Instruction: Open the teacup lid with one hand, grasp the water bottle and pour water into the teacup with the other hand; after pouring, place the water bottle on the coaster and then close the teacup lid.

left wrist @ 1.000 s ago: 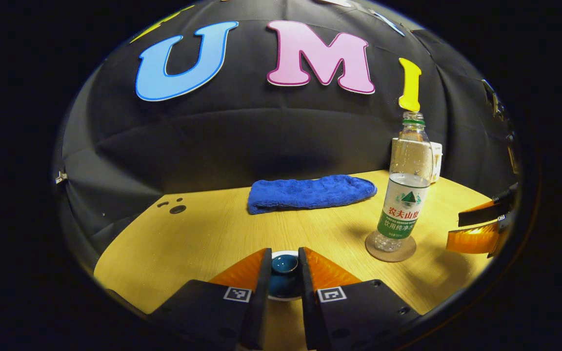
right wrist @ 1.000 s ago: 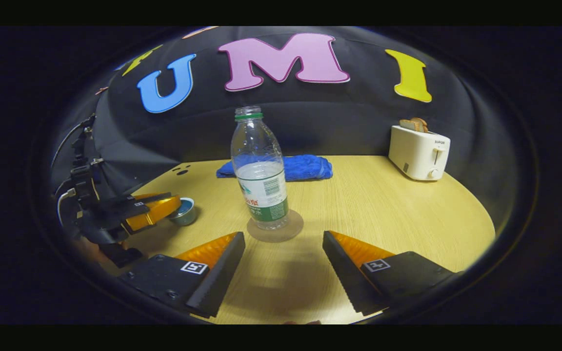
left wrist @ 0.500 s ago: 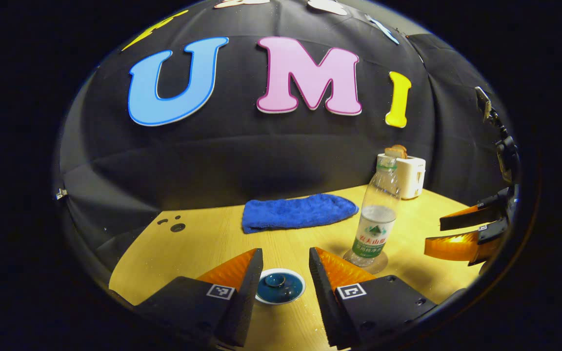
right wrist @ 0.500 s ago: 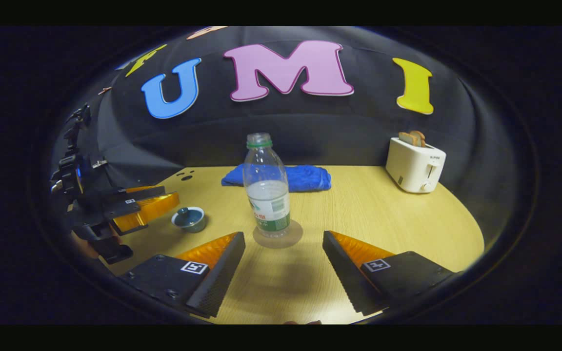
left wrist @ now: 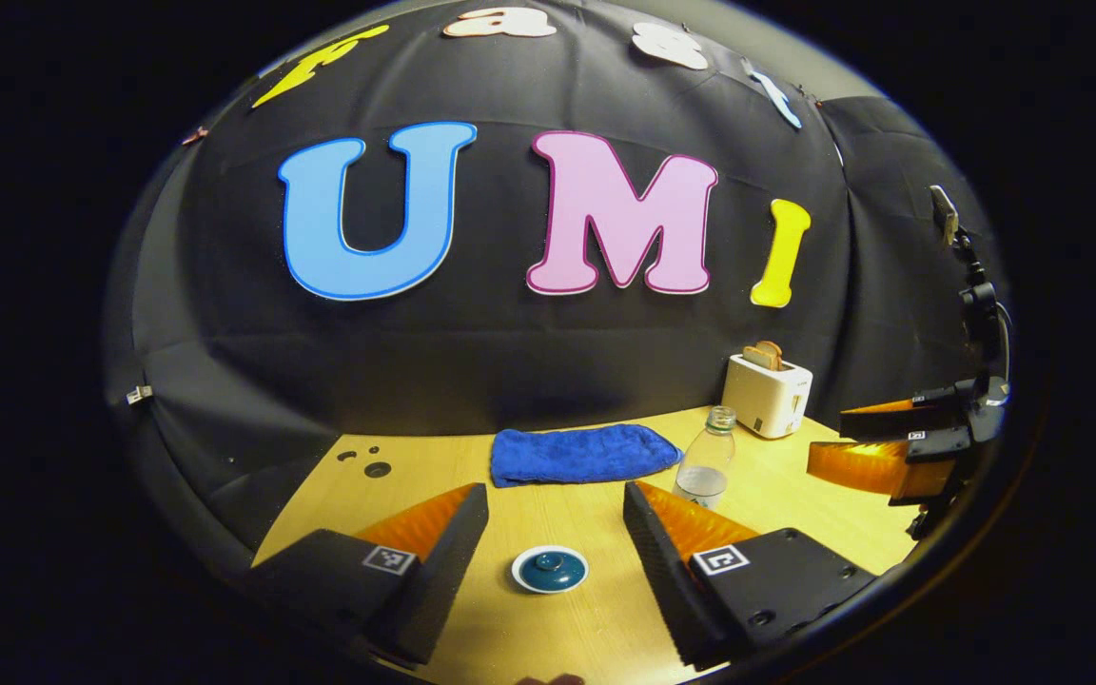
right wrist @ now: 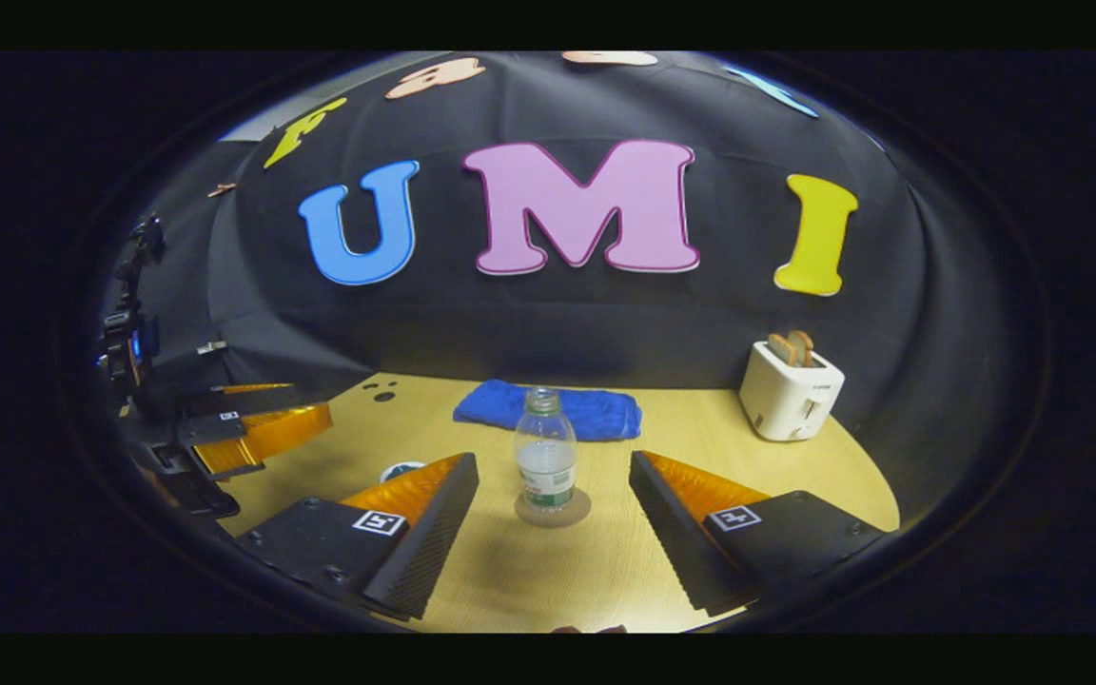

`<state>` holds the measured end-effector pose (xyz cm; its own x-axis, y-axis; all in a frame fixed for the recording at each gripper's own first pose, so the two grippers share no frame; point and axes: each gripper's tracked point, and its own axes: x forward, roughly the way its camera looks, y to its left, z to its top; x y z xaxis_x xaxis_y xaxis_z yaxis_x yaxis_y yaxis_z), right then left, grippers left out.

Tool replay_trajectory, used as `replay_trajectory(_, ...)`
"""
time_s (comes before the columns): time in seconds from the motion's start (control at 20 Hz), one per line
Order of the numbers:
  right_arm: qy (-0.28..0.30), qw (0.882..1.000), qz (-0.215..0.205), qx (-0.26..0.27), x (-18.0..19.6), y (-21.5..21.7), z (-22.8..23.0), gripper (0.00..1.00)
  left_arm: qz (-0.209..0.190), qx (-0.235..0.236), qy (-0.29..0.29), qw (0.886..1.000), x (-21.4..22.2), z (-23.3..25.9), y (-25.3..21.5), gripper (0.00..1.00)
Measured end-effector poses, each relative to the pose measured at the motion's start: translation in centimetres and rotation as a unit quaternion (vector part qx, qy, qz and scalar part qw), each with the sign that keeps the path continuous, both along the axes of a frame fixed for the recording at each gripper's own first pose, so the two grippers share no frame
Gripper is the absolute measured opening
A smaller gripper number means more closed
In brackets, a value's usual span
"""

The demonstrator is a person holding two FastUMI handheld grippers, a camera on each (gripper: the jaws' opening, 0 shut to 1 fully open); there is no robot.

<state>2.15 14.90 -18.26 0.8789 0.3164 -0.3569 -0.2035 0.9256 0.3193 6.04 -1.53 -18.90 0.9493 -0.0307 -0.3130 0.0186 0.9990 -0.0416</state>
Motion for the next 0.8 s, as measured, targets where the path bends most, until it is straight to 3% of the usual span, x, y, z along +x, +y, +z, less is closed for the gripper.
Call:
replay_trajectory(0.1, -0.010, 1.000, -0.005, -0.003, -0.3, -0.6, 1.7, 0.99, 0.004, 0.006, -0.007, 1.000, -0.6, 1.5, 0.6, 0.96)
replay_trajectory(0.45, -0.033, 0.999, -0.030, -0.011, -1.3, -2.6, 6.4, 0.99, 0.006, -0.010, -0.022, 1.000, -3.2, 6.1, 0.9, 0.96)
replay_trajectory(0.8, -0.042, 0.998, -0.051, -0.015, -2.1, -3.5, 8.2, 0.99, 0.004, -0.007, -0.033, 0.999, -3.9, 6.9, 1.8, 0.96)
